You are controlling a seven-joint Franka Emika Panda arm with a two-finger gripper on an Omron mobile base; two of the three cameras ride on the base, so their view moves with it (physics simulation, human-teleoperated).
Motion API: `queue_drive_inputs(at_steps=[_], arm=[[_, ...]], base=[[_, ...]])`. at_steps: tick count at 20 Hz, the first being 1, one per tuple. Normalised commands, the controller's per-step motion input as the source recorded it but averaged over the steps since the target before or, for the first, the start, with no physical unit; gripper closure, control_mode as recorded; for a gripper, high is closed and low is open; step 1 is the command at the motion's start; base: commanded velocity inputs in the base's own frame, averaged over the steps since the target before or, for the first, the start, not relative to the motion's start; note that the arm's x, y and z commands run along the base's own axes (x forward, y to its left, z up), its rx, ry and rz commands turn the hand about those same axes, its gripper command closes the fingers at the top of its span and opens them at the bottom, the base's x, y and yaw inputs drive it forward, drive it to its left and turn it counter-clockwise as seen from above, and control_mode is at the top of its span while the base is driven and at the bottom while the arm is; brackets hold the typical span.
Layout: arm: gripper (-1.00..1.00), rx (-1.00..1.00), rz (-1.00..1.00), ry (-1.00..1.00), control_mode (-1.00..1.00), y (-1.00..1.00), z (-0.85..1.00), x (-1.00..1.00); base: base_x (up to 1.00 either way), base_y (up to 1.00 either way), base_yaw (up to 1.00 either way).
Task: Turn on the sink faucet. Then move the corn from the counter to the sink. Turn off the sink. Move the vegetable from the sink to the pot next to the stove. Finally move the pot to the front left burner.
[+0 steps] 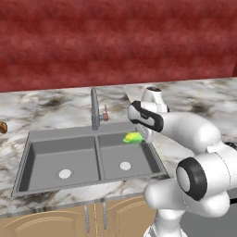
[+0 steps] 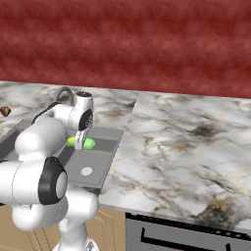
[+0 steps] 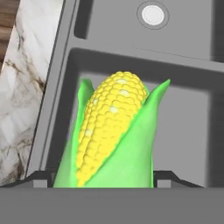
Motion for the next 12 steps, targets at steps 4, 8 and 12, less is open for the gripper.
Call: queue_drive_inputs(at_steps=[4, 8, 12], arm=[[1.0, 0.0, -0.02, 0.0, -1.0, -0.21, 0.63, -0.39], [1.0, 0.0, -0.05, 0.0, -1.0, -0.04, 0.07, -0.08], [1.0, -0.01, 0.0, 0.0, -1.0, 0.0, 0.0, 0.0]], base=[[0.0, 0.0, 0.0], [0.0, 0.0, 0.0], [0.0, 0.0, 0.0]])
